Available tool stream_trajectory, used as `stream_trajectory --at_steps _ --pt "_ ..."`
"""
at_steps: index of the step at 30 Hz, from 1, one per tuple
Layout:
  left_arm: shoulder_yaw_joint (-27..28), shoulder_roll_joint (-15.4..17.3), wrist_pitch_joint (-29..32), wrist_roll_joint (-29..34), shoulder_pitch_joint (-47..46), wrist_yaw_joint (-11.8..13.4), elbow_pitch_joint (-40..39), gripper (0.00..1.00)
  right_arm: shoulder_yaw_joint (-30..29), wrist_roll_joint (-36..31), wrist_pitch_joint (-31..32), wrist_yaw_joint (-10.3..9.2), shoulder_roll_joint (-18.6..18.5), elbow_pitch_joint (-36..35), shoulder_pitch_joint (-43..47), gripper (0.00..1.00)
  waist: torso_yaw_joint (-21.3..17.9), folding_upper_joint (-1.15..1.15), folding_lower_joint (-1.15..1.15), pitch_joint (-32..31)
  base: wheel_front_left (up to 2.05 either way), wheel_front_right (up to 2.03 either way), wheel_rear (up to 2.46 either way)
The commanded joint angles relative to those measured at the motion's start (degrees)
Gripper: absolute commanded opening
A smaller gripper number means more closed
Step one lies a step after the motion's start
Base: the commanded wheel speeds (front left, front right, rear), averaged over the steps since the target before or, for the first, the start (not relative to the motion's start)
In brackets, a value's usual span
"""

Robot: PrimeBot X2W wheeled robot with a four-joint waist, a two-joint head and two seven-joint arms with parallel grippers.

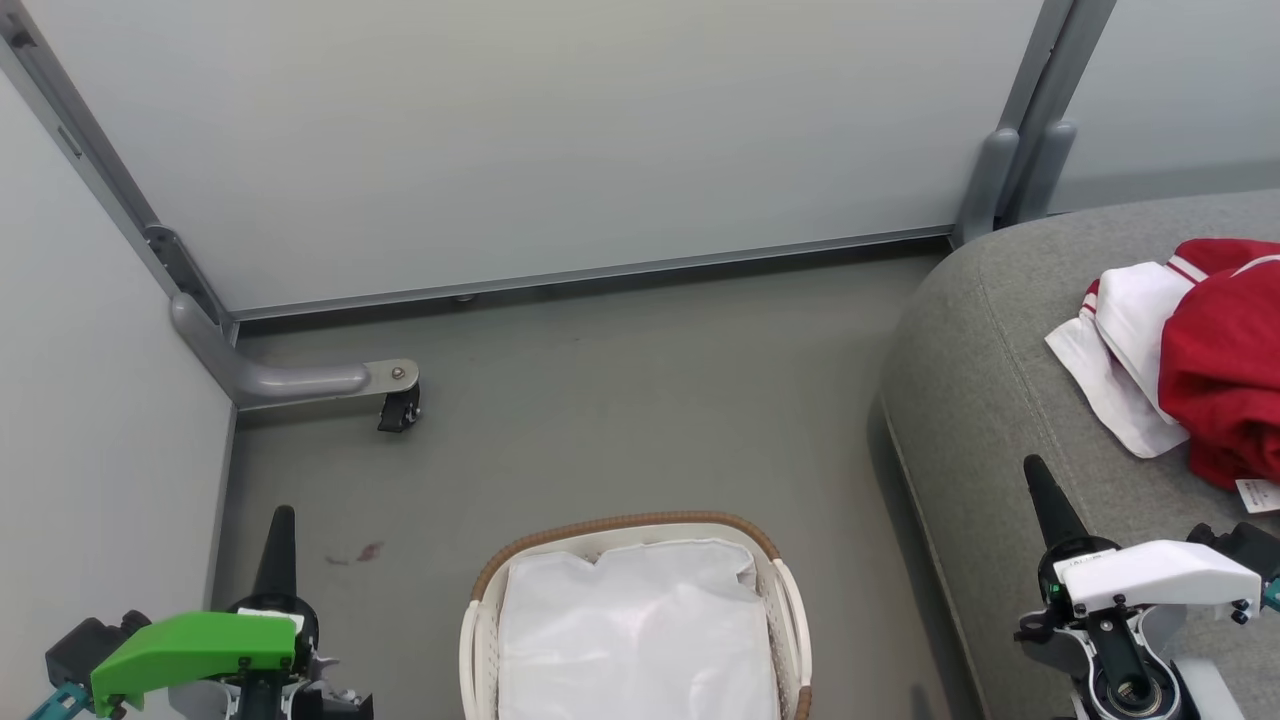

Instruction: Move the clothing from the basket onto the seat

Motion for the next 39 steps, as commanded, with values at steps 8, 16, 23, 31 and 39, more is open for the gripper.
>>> stream_trajectory --at_steps 8,16,23,31,39 --pt "0.70 0.39 1.22 -4.27 -1.62 -0.46 -1.11 0.00 -0.70 5.07 1.33 -0.04 -0.38 -1.26 0.59 0.00 0.00 0.00 0.00 -0.25 0.00 0.00 0.00" --pt "1.08 0.42 2.18 -7.50 -1.83 -0.62 -1.51 0.00 -1.15 8.85 2.36 -0.04 -0.41 -1.77 0.79 0.00 0.00 0.00 0.00 -0.48 0.00 0.00 0.00" --pt "1.43 0.43 3.03 -10.41 -1.89 -0.73 -1.85 0.00 -1.53 12.07 3.21 -0.05 -0.43 -2.18 0.93 0.00 0.00 0.00 0.00 -0.68 0.00 0.00 0.00" --pt "1.79 0.45 3.94 -13.32 -2.09 -0.91 -2.27 0.00 -1.91 15.41 4.06 -0.04 -0.46 -2.66 1.17 0.00 0.00 0.00 0.00 -0.91 0.00 0.00 0.00" --pt "2.21 0.47 5.11 -17.39 -2.36 -1.10 -2.77 0.00 -2.43 20.11 5.26 -0.05 -0.49 -3.25 1.40 0.00 0.00 0.00 0.00 -1.26 0.00 0.00 0.00"
